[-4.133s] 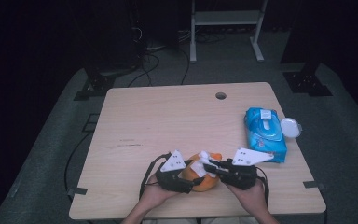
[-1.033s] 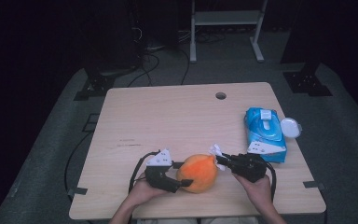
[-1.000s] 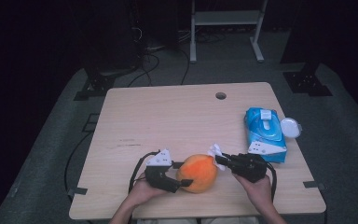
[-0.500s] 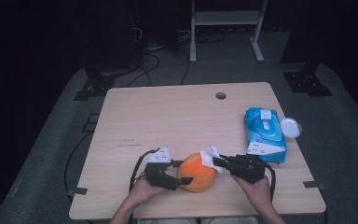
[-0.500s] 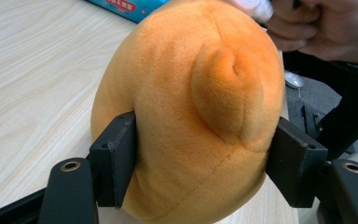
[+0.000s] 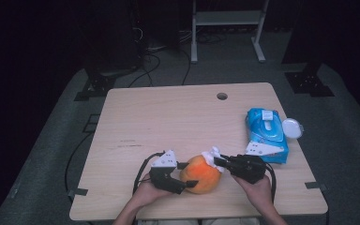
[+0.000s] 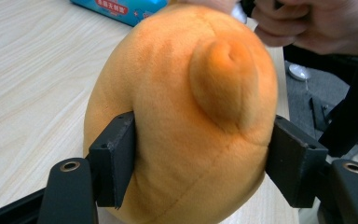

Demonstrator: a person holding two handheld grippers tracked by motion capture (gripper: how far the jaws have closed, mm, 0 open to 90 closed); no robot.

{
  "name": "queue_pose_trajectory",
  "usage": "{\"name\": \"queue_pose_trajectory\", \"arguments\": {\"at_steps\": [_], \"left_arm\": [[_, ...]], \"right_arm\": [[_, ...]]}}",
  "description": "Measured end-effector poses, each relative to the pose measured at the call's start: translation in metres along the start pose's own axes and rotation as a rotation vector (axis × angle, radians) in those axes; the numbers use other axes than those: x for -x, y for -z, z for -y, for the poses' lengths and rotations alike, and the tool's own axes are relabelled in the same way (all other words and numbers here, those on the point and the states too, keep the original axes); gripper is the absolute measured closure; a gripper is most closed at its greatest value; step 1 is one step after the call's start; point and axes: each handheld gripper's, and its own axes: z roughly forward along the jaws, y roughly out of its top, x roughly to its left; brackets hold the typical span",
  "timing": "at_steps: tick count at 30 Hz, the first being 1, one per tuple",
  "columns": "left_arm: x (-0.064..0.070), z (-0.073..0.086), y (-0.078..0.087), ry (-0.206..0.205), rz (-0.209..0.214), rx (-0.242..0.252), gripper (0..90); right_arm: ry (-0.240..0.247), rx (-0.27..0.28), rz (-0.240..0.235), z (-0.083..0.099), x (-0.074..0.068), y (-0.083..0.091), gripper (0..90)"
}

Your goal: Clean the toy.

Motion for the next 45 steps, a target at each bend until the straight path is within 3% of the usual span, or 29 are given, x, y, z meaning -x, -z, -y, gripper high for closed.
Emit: {"name": "queue_pose_trajectory", "arguments": {"at_steps": [5,9,11,13,17,19,21,23,26,28,32,34,36,42,45], "left_arm": [[0.000,0.000,0.001,-0.012,0.006,-0.006,32.6],[0.000,0.000,0.000,-0.003,0.004,-0.005,32.6],[0.002,-0.002,-0.002,-0.009,-0.005,-0.007,32.4],[0.004,-0.004,-0.005,-0.017,-0.013,-0.006,32.2],[0.010,-0.006,-0.007,-0.033,-0.026,-0.014,31.0],[0.008,-0.004,-0.006,-0.017,-0.012,-0.005,26.1],[0.005,-0.005,-0.005,0.021,0.008,0.016,17.1],[0.004,-0.007,-0.008,0.033,-0.004,0.009,10.2],[0.006,-0.006,-0.014,0.017,-0.009,0.001,10.3],[0.009,-0.005,-0.017,-0.008,-0.038,-0.023,12.9],[0.018,-0.009,-0.010,-0.066,-0.114,-0.011,36.3],[0.022,-0.015,-0.005,-0.085,-0.130,0.007,41.3],[0.023,-0.018,0.000,-0.079,-0.121,0.029,43.2],[0.020,-0.018,0.001,-0.066,-0.117,0.007,43.2],[0.022,-0.022,0.001,-0.073,-0.133,0.009,43.4]], "right_arm": [[0.041,-0.021,0.040,-0.003,-0.005,0.001,80.1],[0.005,-0.013,0.057,-0.001,0.001,0.003,80.1],[0.016,-0.009,0.055,-0.003,-0.003,0.002,80.1],[0.043,-0.009,0.028,-0.005,-0.013,-0.001,80.0],[0.084,-0.014,-0.088,-0.009,-0.037,-0.013,79.9],[0.106,-0.026,-0.097,-0.011,-0.041,-0.016,80.0],[0.095,-0.024,-0.088,-0.011,-0.036,-0.015,80.0],[0.079,-0.015,-0.058,-0.010,-0.026,-0.011,80.0],[0.044,0.003,-0.039,-0.009,-0.016,-0.006,80.0],[0.024,0.005,-0.060,-0.008,-0.018,-0.007,80.0],[0.080,0.006,-0.126,-0.013,-0.040,-0.015,79.9],[0.113,0.008,-0.133,-0.018,-0.049,-0.015,79.9],[0.125,0.031,-0.125,-0.020,-0.047,-0.012,80.0],[0.043,0.017,-0.081,-0.010,-0.023,-0.009,80.0],[0.079,0.031,-0.062,-0.017,-0.034,-0.006,80.0]]}}
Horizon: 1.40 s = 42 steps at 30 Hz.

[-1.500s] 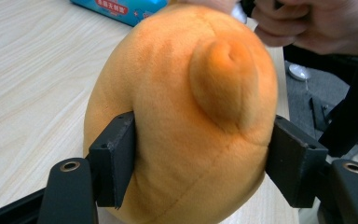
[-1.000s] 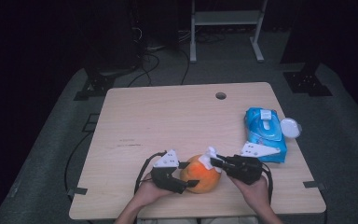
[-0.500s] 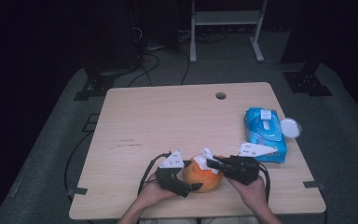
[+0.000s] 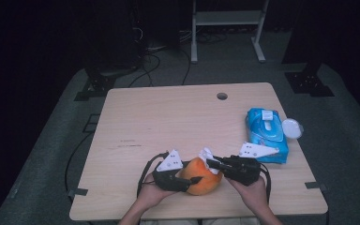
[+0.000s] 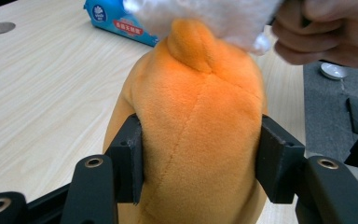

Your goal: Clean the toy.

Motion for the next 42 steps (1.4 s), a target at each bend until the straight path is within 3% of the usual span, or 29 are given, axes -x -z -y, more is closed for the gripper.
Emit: {"name": "queue_pose_trajectory", "arguments": {"at_steps": [3,5,7,10,12,14,17,18,21,23,26,29,32,35,39,42], "left_arm": [[0.004,-0.005,0.003,-0.018,-0.018,0.015,44.0],[0.005,-0.007,0.007,-0.027,-0.022,0.019,43.9],[0.006,-0.005,0.006,-0.047,-0.034,-0.006,43.9],[0.005,-0.002,0.004,-0.033,-0.035,-0.020,43.8],[0.005,-0.005,0.004,-0.040,-0.043,-0.026,43.8],[0.007,-0.006,0.001,-0.033,-0.046,-0.020,44.0],[0.011,-0.005,-0.001,-0.046,-0.025,-0.026,43.7],[0.011,-0.005,-0.002,-0.051,-0.025,-0.029,42.6],[0.007,-0.001,-0.007,-0.011,0.012,-0.004,27.5],[0.004,0.003,-0.011,-0.015,0.008,-0.014,17.3],[-0.004,0.008,-0.017,0.050,0.036,-0.041,7.8],[-0.009,0.010,-0.018,0.074,0.065,-0.036,8.6],[-0.008,0.010,-0.010,0.048,0.039,-0.005,31.0],[-0.003,0.004,-0.005,0.023,0.013,0.015,42.2],[0.003,-0.003,0.002,0.003,0.006,0.028,44.3],[0.007,-0.002,-0.003,-0.022,0.006,-0.005,43.6]], "right_arm": [[0.055,0.012,-0.029,-0.008,-0.015,-0.001,80.0],[0.074,0.007,-0.024,-0.009,-0.018,-0.003,80.2],[0.043,0.003,-0.021,-0.006,-0.011,-0.002,80.2],[0.007,-0.024,0.000,0.002,-0.002,-0.004,80.1],[0.026,-0.014,-0.001,-0.002,-0.008,-0.004,80.0],[0.046,0.021,-0.037,-0.007,-0.014,-0.004,79.9],[0.078,-0.009,-0.029,-0.008,-0.017,-0.008,80.1],[0.061,-0.017,-0.029,-0.005,-0.014,-0.009,80.2],[0.021,-0.031,-0.018,0.004,-0.002,-0.008,80.3],[0.016,-0.030,0.002,0.005,0.002,-0.006,80.2],[0.010,-0.032,0.013,0.006,0.004,-0.003,80.2],[0.010,-0.035,0.028,0.006,0.008,-0.002,80.2],[-0.003,-0.036,0.054,0.008,0.016,0.001,80.3],[-0.008,-0.030,0.070,0.008,0.018,0.003,80.2],[-0.003,-0.016,0.065,0.005,0.011,0.004,80.2],[0.038,-0.034,0.040,0.002,0.001,-0.002,80.2]]}}
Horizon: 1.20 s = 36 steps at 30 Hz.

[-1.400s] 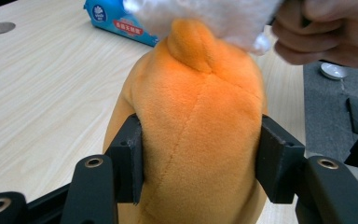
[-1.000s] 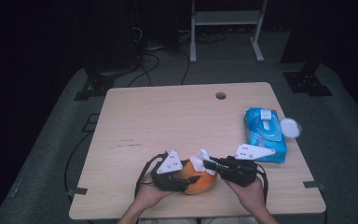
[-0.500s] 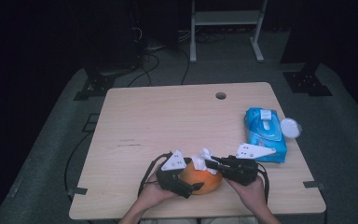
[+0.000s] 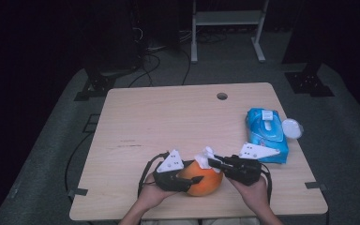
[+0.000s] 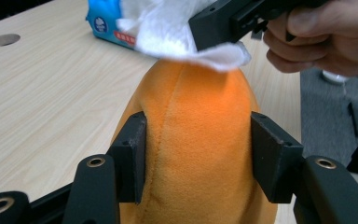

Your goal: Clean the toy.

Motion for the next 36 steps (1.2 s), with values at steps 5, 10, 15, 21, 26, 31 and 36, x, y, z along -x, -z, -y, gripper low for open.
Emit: {"name": "queue_pose_trajectory", "arguments": {"at_steps": [5,10,15,21,26,31,36], "left_arm": [[-0.014,0.005,-0.004,0.117,0.055,-0.003,22.2],[-0.019,0.009,-0.010,0.170,0.069,-0.029,13.6],[-0.010,0.008,-0.010,0.107,0.045,-0.038,22.5],[-0.019,0.010,-0.009,0.177,0.062,-0.009,15.3],[-0.020,0.011,-0.010,0.174,0.088,-0.040,14.2],[-0.018,0.012,-0.006,0.143,0.155,-0.004,22.5],[-0.021,0.016,-0.020,0.207,0.151,-0.086,5.3]], "right_arm": [[-0.030,-0.031,-0.001,0.009,0.008,-0.004,80.2],[-0.035,-0.039,0.026,0.010,0.010,-0.002,80.2],[0.029,-0.055,0.000,0.005,-0.008,-0.010,80.1],[-0.008,-0.051,0.014,0.009,0.008,-0.002,80.2],[-0.034,-0.048,0.022,0.011,0.017,0.003,80.2],[-0.062,-0.043,0.054,0.015,0.028,0.011,80.2],[-0.083,-0.037,0.058,0.016,0.032,0.013,80.2]]}}
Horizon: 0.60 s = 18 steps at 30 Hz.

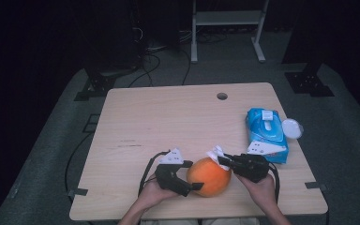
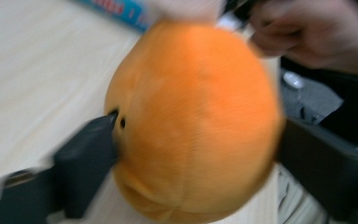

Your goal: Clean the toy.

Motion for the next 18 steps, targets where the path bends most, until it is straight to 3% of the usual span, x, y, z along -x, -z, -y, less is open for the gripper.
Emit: {"name": "queue_pose_trajectory", "arguments": {"at_steps": [1,4,7,9,12,15,18], "left_arm": [[0.000,0.001,-0.003,0.000,0.008,-0.009,5.6],[0.011,-0.001,0.001,-0.106,-0.051,0.009,20.3],[0.020,-0.004,0.006,-0.160,-0.087,0.049,34.1],[0.022,-0.005,0.007,-0.175,-0.095,0.048,38.1],[0.022,-0.004,0.007,-0.169,-0.100,0.057,41.1],[0.023,-0.006,0.009,-0.166,-0.107,0.069,43.0],[0.022,-0.008,0.012,-0.162,-0.109,0.089,44.7]], "right_arm": [[-0.004,-0.001,-0.011,-0.001,-0.002,-0.001,80.1],[0.016,0.009,-0.050,-0.004,-0.015,-0.005,80.1],[0.049,0.022,-0.115,-0.010,-0.031,-0.008,80.1],[0.069,0.016,-0.112,-0.011,-0.034,-0.009,80.2],[0.029,0.022,-0.103,-0.007,-0.022,-0.007,80.2],[0.010,0.023,-0.040,-0.005,-0.009,0.000,80.2],[-0.004,0.034,-0.023,-0.007,-0.009,0.004,80.2]]}}
